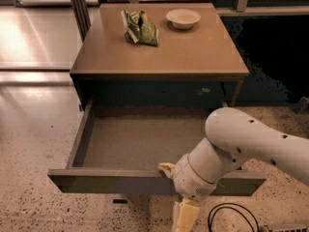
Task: Open top drawer
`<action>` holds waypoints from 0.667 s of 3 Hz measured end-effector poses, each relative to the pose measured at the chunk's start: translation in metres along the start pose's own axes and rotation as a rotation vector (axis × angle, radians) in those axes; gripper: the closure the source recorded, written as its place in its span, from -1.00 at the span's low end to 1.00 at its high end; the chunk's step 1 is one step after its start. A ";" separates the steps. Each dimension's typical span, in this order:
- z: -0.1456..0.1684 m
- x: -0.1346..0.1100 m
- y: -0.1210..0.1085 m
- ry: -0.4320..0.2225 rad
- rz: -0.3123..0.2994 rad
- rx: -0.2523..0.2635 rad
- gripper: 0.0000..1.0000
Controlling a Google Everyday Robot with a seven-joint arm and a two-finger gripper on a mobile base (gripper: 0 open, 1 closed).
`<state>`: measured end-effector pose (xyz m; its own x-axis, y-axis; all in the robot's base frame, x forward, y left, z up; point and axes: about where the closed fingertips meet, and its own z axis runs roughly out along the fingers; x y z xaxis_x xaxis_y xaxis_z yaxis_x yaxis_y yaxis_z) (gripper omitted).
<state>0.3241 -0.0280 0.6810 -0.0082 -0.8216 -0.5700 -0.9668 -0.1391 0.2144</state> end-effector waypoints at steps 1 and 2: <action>-0.010 -0.005 0.033 -0.002 0.030 0.027 -1.00; -0.022 -0.012 0.059 0.007 0.061 0.064 -1.00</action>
Offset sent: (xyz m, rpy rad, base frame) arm -0.0752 -0.0163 0.0545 -0.0326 -0.0208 -0.1320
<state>0.2728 -0.0387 0.7179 -0.0663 -0.8316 -0.5514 -0.9788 -0.0531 0.1977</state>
